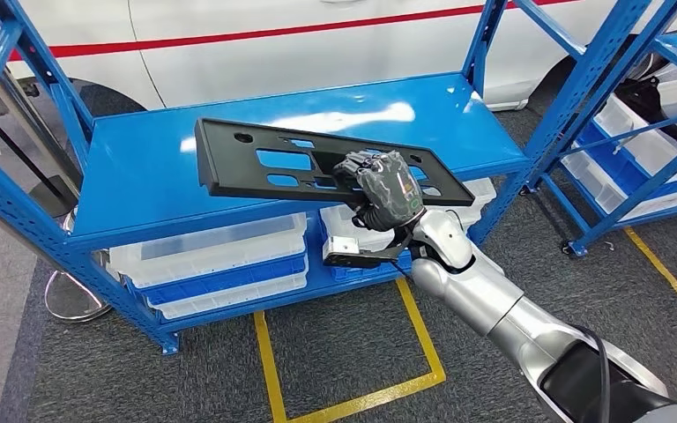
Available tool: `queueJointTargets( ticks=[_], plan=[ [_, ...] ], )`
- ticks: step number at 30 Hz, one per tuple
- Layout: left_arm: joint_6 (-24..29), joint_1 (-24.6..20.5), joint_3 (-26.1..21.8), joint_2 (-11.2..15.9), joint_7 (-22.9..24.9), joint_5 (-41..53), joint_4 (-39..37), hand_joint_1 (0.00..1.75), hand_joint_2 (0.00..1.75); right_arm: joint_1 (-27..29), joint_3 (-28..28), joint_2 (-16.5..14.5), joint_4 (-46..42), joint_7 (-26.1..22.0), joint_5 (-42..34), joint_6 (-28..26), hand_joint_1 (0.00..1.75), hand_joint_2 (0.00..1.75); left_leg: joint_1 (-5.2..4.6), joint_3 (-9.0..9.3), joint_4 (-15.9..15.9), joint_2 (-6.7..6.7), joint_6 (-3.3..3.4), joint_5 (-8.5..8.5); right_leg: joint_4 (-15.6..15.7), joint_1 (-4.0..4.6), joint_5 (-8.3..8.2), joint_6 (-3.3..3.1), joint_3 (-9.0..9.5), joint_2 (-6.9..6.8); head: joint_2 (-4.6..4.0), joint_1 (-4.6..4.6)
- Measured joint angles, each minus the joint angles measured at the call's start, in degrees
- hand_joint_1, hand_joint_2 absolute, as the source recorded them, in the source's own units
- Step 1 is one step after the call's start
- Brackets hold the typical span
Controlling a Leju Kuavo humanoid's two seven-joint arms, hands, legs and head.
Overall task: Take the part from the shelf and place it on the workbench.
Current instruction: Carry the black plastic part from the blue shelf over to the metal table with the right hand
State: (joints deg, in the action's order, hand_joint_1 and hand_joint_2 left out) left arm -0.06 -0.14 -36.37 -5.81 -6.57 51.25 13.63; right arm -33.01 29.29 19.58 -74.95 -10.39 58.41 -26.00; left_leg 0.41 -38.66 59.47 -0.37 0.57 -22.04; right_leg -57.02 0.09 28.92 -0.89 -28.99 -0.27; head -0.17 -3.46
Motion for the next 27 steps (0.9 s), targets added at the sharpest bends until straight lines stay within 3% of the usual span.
queueJointTargets(
  ticks=[1, 2, 4, 5, 6, 7, 9, 10, 12, 14, 15, 16, 19, 20, 21, 22, 23, 24, 25, 27],
  plan=[
    [0.0, 0.0, 0.0, 0.0, 0.0, 0.0, 0.0, 0.00, 1.75, 0.0, 0.0, 0.0, -0.2, 0.0, -0.3, 0.3, 1.75, 1.75, -0.08, -0.45, 0.9, -0.03, -0.24, -1.53, 0.6, -0.22, -0.94, -0.32, -0.38, -0.17, 0.00, 0.03],
    [0.0, 0.1, 0.0, 0.1, 0.0, 0.0, 0.0, 0.00, 1.75, 0.1, 0.0, 0.1, -0.3, 0.0, -0.6, 0.7, 1.75, 1.75, -0.10, -1.08, 2.9, -0.04, -0.45, -4.09, 1.1, -0.44, -1.88, -0.52, -0.93, -0.32, 0.00, 0.05],
    [0.0, 0.1, 0.0, 0.1, 0.1, 0.0, 0.0, 0.00, 1.75, 0.2, -0.1, 0.2, -0.7, -0.1, -1.3, 1.5, 1.75, 1.75, 0.11, -2.31, 9.2, -0.03, -0.91, -9.67, 1.0, -0.39, -3.36, -0.78, -2.65, -0.40, 0.00, 0.05],
    [0.0, 0.1, 0.0, 0.1, 0.1, 0.0, 0.0, 0.00, 1.75, 0.2, -0.1, 0.4, -0.9, -0.1, -1.5, 1.8, 1.75, 1.75, 0.28, -2.56, 12.3, -0.01, -1.19, -10.85, 0.8, -0.42, -4.01, -0.63, -3.68, -0.41, 0.00, 0.05],
    [0.0, 0.1, 0.0, 0.2, 0.1, 0.0, 0.0, 0.00, 1.75, 0.3, -0.2, 0.5, -1.1, -0.2, -1.7, 2.2, 1.75, 1.75, 0.48, -2.29, 14.2, 0.00, -1.49, -10.63, 0.4, -0.49, -4.60, -0.47, -4.78, -0.44, 0.00, 0.04],
    [0.0, 0.1, 0.0, 0.3, 0.1, 0.1, 0.0, 0.00, 1.75, 0.4, -0.3, 0.6, -1.3, -0.2, -1.8, 2.5, 1.75, 1.75, 0.68, -1.26, 14.5, 0.01, -1.77, -9.28, -0.1, -0.62, -5.13, -0.22, -5.95, -0.48, 0.00, 0.05],
    [0.0, 0.0, 0.0, 0.4, 0.3, 0.2, 0.0, 0.00, 1.75, 0.5, -0.5, 0.9, -1.8, -0.3, -1.8, 3.0, 1.75, 1.75, 1.14, 3.36, 9.9, 0.03, -2.21, -6.99, -1.5, -0.91, -5.91, 0.45, -8.24, -0.54, 0.00, 0.07],
    [0.0, -0.1, 0.0, 0.4, 0.4, 0.4, 0.0, 0.00, 1.75, 0.5, -0.7, 1.1, -2.1, -0.3, -1.8, 3.2, 1.75, 1.75, 1.17, 6.24, 6.1, -0.03, -2.23, -7.30, -2.3, -0.97, -6.18, 0.79, -9.26, -0.57, 0.00, 0.05],
    [0.0, -0.1, 0.0, 0.5, 0.6, 0.6, 0.0, 0.00, 1.75, 0.6, -1.1, 1.4, -2.6, -0.3, -1.8, 3.5, 1.75, 1.75, 1.01, 9.37, 1.2, -0.20, -1.65, -8.99, -3.4, -0.88, -6.89, 1.53, -10.44, -0.62, 0.00, 0.03],
    [0.0, -0.1, 0.0, 0.5, 0.8, 0.8, 0.0, 0.00, 1.75, 0.7, -1.4, 1.7, -2.8, -0.3, -1.8, 3.7, 1.75, 1.75, 0.83, 8.93, 0.4, -0.20, -0.52, -8.67, -3.2, -0.96, -7.93, 2.29, -10.80, -0.61, 0.00, 0.02],
    [0.0, -0.1, 0.0, 0.5, 0.8, 0.9, 0.0, 0.00, 1.75, 0.8, -1.4, 1.9, -2.8, -0.3, -1.8, 3.8, 1.75, 1.75, 0.88, 8.46, 0.3, -0.06, 0.01, -8.05, -3.3, -1.11, -7.58, 2.61, -11.02, -0.50, 0.00, -0.01],
    [0.0, -0.1, 0.0, 0.5, 0.9, 1.0, 0.0, 0.00, 1.75, 1.0, -1.5, 2.1, -2.9, -0.2, -1.8, 3.9, 1.75, 1.75, 0.94, 7.89, 0.2, 0.10, 0.56, -7.27, -4.1, -1.25, -6.04, 2.90, -11.44, -0.36, 0.00, -0.01],
    [0.0, -0.1, 0.0, 0.5, 1.0, 1.2, -0.1, 0.00, 1.75, 1.2, -1.5, 2.4, -3.0, -0.1, -1.8, 4.2, 1.75, 1.75, 0.94, 5.27, 0.1, 0.40, 1.46, -4.85, -12.5, -1.40, 2.73, 3.51, -13.39, -0.09, 0.00, -0.01],
    [0.0, -0.1, 0.0, 0.6, 1.0, 1.2, -0.1, 0.00, 1.75, 1.3, -1.5, 2.5, -3.0, -0.1, -1.8, 4.2, 1.75, 1.75, 0.87, 4.24, 0.1, 0.43, 1.49, -4.08, -15.8, -1.40, 4.29, 3.61, -13.70, -0.07, 0.00, -0.01],
    [0.0, -0.1, 0.0, 0.6, 1.0, 1.2, -0.1, 0.00, 1.75, 1.4, -1.5, 2.5, -3.0, -0.1, -1.8, 4.2, 1.75, 1.75, 0.81, 3.19, 0.2, 0.45, 1.46, -3.31, -18.1, -1.40, 4.38, 3.63, -13.39, -0.05, 0.00, -0.01],
    [0.0, -0.1, 0.0, 0.6, 1.0, 1.2, -0.1, 0.00, 1.75, 1.5, -1.5, 2.6, -3.0, -0.1, -1.8, 4.2, 1.75, 1.75, 0.77, 2.19, 0.2, 0.45, 1.40, -2.56, -18.8, -1.38, 3.30, 3.55, -12.29, -0.02, 0.00, 0.00],
    [0.0, -0.1, 0.0, 0.6, 1.0, 1.2, -0.1, 0.00, 1.75, 1.5, -1.5, 2.6, -3.0, -0.1, -1.8, 4.2, 1.75, 1.75, 0.73, 1.27, 0.3, 0.45, 1.29, -1.85, -17.5, -1.35, 1.66, 3.35, -10.18, 0.01, 0.00, 0.00],
    [0.0, -0.2, 0.0, 0.6, 1.0, 1.2, -0.1, 0.00, 1.75, 1.5, -1.5, 2.6, -3.1, -0.1, -1.8, 4.2, 1.75, 1.75, 0.72, 0.55, 0.3, 0.44, 1.16, -1.19, -14.4, -1.28, 0.48, 3.03, -7.22, 0.07, 0.00, 0.01],
    [0.0, -0.2, 0.0, 0.5, 1.0, 1.2, -0.1, 0.00, 1.75, 1.5, -1.5, 2.7, -3.2, -0.1, -1.8, 4.2, 1.75, 1.75, 0.64, 0.03, 0.3, 0.40, 0.94, -0.61, -10.0, -1.07, 0.53, 2.59, -3.67, 0.14, 0.00, 0.01],
    [-0.1, -0.1, 0.0, 0.4, 1.0, 1.2, -0.1, 0.00, 1.75, 1.4, -1.7, 2.8, -3.7, -0.1, -1.8, 4.2, 1.75, 1.75, 0.65, -0.37, 0.1, 0.35, 0.31, 0.62, -2.7, -0.60, 2.06, 1.96, 1.50, 0.21, 0.00, 0.01]
  ],
)
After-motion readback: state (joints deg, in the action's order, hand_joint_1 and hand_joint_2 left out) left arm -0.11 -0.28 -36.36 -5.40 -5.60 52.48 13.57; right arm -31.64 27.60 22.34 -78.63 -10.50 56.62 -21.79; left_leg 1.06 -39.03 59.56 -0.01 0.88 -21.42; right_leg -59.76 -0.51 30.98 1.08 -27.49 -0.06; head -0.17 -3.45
